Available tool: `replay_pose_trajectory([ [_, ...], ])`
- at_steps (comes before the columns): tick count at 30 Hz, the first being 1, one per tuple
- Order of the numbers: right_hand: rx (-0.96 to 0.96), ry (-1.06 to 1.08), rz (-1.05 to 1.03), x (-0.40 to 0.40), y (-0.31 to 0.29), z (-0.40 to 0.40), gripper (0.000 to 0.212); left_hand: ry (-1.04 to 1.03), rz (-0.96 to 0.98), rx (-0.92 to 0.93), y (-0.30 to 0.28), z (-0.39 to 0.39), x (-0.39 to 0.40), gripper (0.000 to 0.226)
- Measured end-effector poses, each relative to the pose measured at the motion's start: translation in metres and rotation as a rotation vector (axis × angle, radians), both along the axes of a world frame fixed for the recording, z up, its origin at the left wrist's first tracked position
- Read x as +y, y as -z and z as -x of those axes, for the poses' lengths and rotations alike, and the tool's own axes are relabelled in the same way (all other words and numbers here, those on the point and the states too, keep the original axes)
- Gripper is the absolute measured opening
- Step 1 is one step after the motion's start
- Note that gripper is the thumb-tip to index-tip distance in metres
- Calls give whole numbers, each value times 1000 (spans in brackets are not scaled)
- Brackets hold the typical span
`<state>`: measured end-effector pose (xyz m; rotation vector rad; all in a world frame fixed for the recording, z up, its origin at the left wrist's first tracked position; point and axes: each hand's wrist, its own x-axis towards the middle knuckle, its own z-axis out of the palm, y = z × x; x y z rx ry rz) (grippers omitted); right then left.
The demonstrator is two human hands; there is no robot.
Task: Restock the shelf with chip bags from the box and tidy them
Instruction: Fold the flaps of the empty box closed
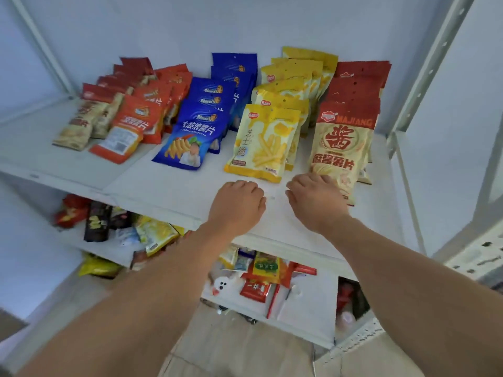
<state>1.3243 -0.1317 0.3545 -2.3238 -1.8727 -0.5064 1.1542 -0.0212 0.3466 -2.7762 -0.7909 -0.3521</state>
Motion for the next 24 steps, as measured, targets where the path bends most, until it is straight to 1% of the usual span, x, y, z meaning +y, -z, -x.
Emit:
replay_pose_trajectory([
  [3,55,-94,29,11,9,43,27,-114,61,37,9,59,-8,37],
  [6,85,-176,39,20,15,89,33,-239,64,44,21,124,-20,43],
  [10,159,-248,78,28,26,164,36,-392,126,31,33,216,-47,42],
  [13,235,-283,111,26,38,233,37,-563,190,-54,42,288,-73,39],
  [15,263,-313,169,21,44,283,38,-660,253,-112,43,334,-93,38],
  [18,330,-347,254,11,54,362,40,-781,324,-162,48,403,-124,36],
  [21,342,-412,258,1,67,442,45,-893,357,-189,57,473,-152,35],
  [24,418,-472,284,-6,75,516,36,-996,389,-267,68,539,-173,35],
])
